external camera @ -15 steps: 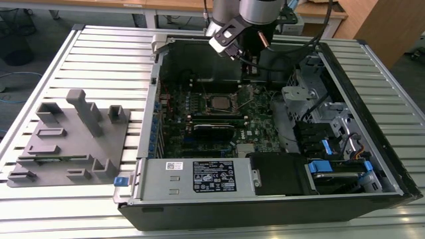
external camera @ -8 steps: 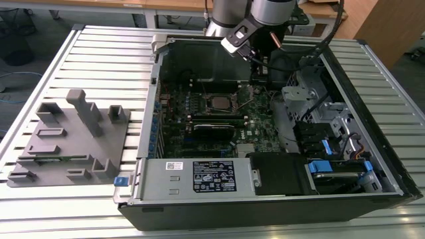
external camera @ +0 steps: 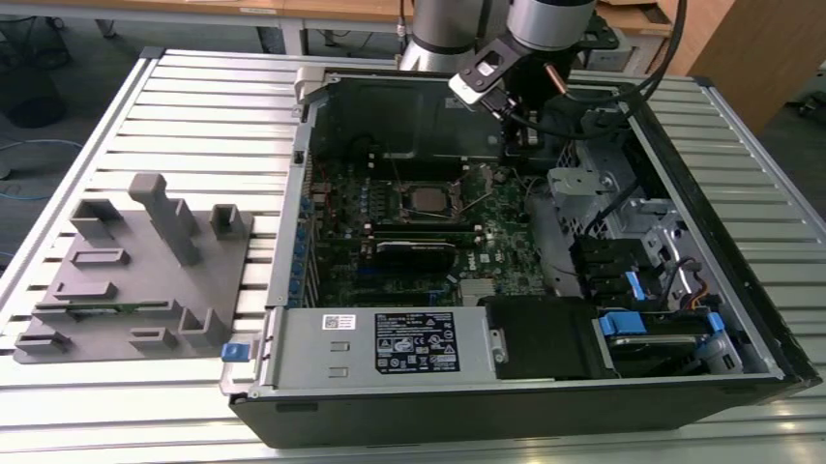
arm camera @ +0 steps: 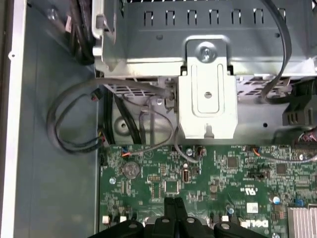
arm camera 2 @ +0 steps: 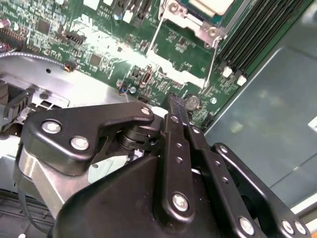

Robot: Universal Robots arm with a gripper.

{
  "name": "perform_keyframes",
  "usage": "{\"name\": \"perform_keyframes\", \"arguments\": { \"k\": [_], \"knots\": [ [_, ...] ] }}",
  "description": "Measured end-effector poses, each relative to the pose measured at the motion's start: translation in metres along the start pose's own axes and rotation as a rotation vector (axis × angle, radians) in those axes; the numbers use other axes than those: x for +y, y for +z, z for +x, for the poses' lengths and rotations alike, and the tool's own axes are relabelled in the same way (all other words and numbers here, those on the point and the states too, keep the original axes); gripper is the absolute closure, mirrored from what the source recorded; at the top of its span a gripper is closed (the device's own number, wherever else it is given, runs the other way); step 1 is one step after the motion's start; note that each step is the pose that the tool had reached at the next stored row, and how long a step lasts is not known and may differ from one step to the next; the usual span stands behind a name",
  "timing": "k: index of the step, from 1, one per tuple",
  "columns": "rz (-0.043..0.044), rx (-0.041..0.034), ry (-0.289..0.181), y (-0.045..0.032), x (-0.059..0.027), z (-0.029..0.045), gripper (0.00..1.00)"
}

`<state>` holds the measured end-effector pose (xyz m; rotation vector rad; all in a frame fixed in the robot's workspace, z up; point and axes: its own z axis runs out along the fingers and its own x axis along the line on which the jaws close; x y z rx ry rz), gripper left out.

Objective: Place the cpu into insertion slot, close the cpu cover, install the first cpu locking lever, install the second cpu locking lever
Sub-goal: 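Close the cpu cover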

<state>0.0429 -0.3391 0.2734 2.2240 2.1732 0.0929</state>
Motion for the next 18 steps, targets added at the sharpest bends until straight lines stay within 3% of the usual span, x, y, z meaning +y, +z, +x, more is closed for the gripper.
{"name": "perform_keyframes", "arguments": {
  "k": [7,18],
  "knots": [
    [0.0000,0.0002,0.000,0.0016,0.0014,-0.0001,0.89],
    [0.0011,-0.0001,0.000,0.0203,0.0028,-0.0013,0.89]
  ]
}}
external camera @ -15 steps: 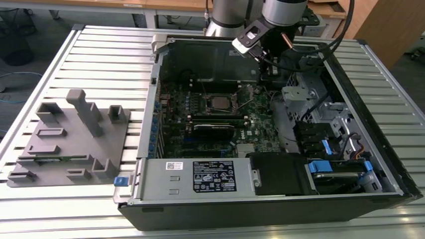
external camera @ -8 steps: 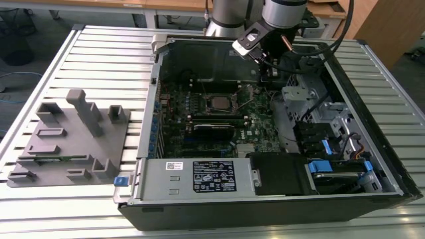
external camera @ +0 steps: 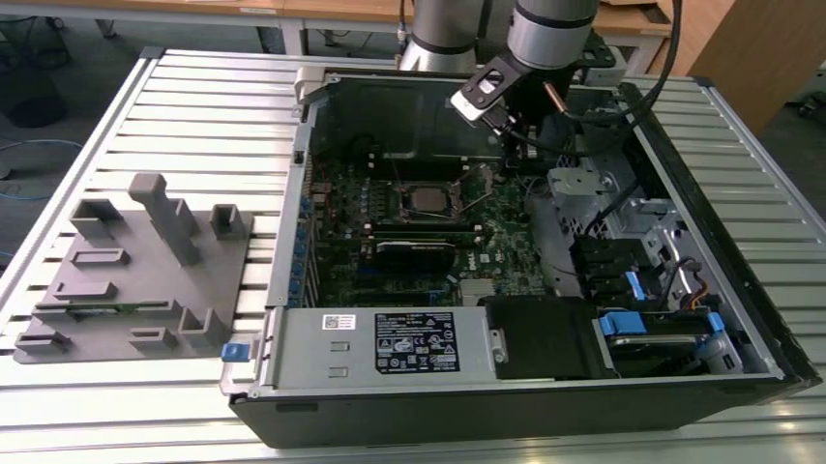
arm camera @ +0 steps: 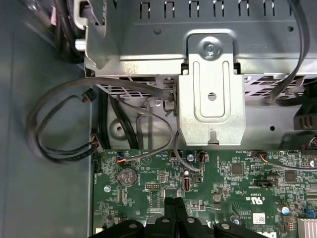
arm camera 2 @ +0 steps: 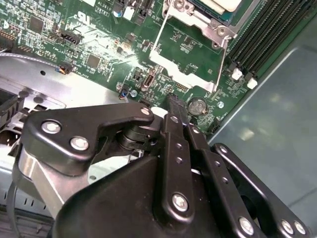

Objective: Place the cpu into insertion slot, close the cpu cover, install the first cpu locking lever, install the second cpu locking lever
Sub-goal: 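Close the cpu cover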

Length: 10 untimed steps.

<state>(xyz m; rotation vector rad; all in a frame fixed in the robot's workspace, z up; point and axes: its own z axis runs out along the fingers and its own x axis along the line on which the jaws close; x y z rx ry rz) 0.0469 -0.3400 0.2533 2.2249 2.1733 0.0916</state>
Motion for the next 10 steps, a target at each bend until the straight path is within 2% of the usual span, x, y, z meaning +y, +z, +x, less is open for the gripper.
{"name": "perform_keyframes", "arguments": {
  "k": [8,10],
  "knots": [
    [0.0015,-0.0003,0.000,0.0017,0.0002,0.0000,0.89],
    [0.0088,-0.0002,0.000,0.0021,0.0002,0.0000,0.89]
  ]
}}
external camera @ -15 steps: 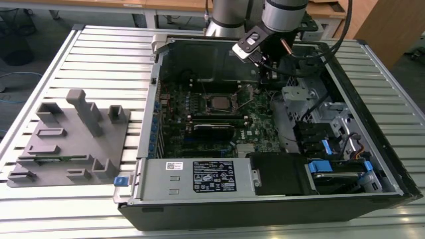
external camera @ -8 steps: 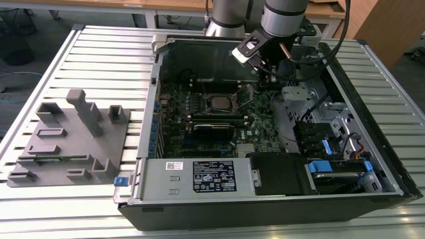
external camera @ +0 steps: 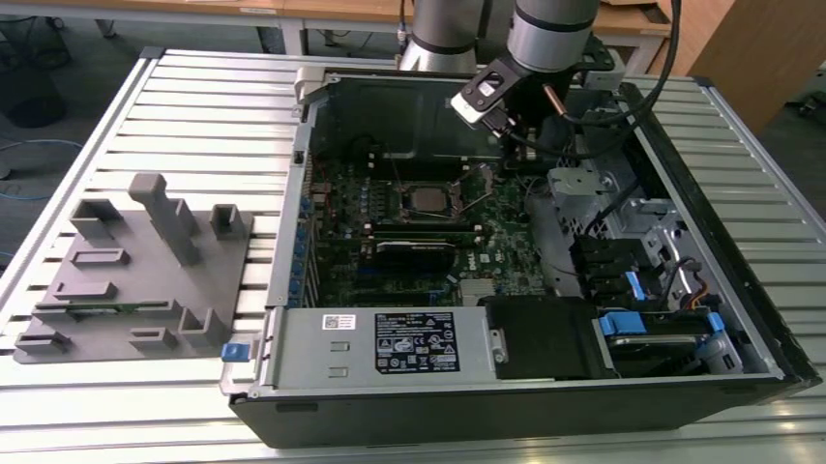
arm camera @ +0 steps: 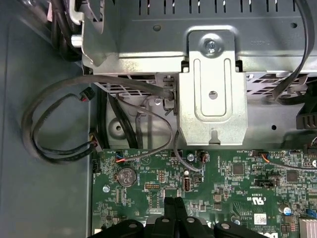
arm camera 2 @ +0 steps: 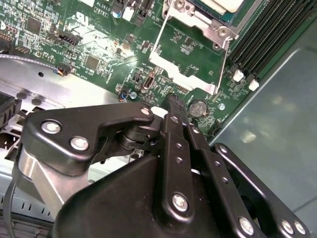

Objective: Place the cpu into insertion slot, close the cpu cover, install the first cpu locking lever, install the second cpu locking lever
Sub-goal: 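Close the cpu cover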

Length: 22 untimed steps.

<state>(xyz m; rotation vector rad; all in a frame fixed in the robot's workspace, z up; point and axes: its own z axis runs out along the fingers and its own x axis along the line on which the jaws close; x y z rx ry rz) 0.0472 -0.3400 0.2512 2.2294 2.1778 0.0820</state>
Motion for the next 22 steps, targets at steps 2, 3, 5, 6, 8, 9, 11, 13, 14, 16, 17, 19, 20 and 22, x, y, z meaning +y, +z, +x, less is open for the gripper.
{"name": "perform_keyframes", "arguments": {
  "k": [2,3,5,6,8,9,11,13,14,16,17,19,20,22],
  "knots": [
    [0.0098,-0.0003,0.000,0.0003,-0.0001,0.0000,0.89],
    [0.0161,-0.0004,0.000,0.0006,-0.0001,0.0000,0.89],
    [0.0211,-0.0007,0.001,0.0007,-0.0001,0.0000,0.89],
    [0.0212,-0.0007,0.001,0.0007,-0.0001,0.0000,0.89],
    [0.0214,-0.0007,0.001,0.0007,-0.0001,0.0000,0.89],
    [0.0214,-0.0005,0.001,0.0010,-0.0001,0.0000,0.89],
    [0.0213,-0.0005,0.001,0.0024,-0.0002,-0.0001,0.89],
    [0.0213,-0.0005,0.001,0.0042,-0.0003,-0.0001,0.89],
    [0.0212,-0.0006,0.000,0.0052,-0.0003,-0.0001,0.89],
    [0.0212,-0.0006,0.001,0.0071,-0.0004,-0.0001,0.89],
    [0.0212,-0.0006,0.001,0.0076,-0.0005,-0.0002,0.89],
    [0.0213,-0.0008,0.001,0.0076,-0.0005,-0.0002,0.89],
    [0.0213,-0.0008,0.001,0.0076,-0.0005,-0.0002,0.89],
    [0.0211,-0.0006,0.001,0.0076,-0.0026,-0.0002,0.89]
  ]
}}
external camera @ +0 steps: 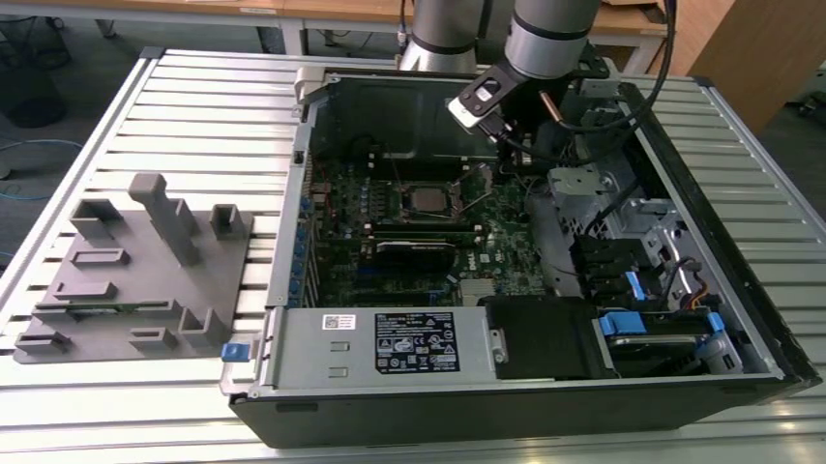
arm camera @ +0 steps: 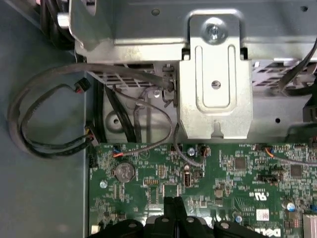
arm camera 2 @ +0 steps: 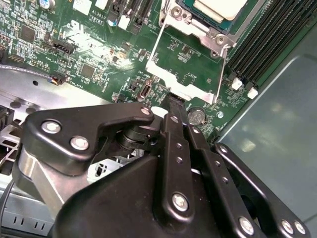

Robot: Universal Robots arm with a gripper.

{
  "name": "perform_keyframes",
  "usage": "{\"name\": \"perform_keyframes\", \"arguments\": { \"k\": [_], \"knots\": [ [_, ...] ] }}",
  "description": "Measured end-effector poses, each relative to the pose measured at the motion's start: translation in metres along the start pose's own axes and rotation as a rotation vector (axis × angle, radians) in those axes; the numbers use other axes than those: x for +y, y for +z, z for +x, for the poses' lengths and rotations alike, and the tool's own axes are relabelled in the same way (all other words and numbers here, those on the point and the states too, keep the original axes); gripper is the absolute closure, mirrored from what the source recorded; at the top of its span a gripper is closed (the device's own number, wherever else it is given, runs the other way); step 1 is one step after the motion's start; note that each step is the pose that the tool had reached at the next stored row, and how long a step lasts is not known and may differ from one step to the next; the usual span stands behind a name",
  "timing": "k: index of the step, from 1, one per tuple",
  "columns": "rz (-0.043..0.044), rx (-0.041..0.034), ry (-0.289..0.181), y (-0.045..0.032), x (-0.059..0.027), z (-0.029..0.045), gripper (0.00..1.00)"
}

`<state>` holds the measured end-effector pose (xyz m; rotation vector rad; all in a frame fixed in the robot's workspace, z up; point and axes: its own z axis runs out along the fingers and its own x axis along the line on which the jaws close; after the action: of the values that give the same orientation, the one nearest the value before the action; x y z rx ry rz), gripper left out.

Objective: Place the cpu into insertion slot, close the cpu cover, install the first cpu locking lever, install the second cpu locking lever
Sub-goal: 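Close the cpu cover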

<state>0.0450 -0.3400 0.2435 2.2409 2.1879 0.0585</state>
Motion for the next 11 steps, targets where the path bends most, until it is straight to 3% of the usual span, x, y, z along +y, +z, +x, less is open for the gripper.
{"name": "perform_keyframes", "arguments": {
  "k": [3,11],
  "knots": [
    [0.0001,-0.0001,0.000,-0.0001,-0.0073,-0.0002,0.89],
    [-0.0001,0.0000,0.004,-0.0006,-0.0373,-0.0009,0.89]
  ]
}}
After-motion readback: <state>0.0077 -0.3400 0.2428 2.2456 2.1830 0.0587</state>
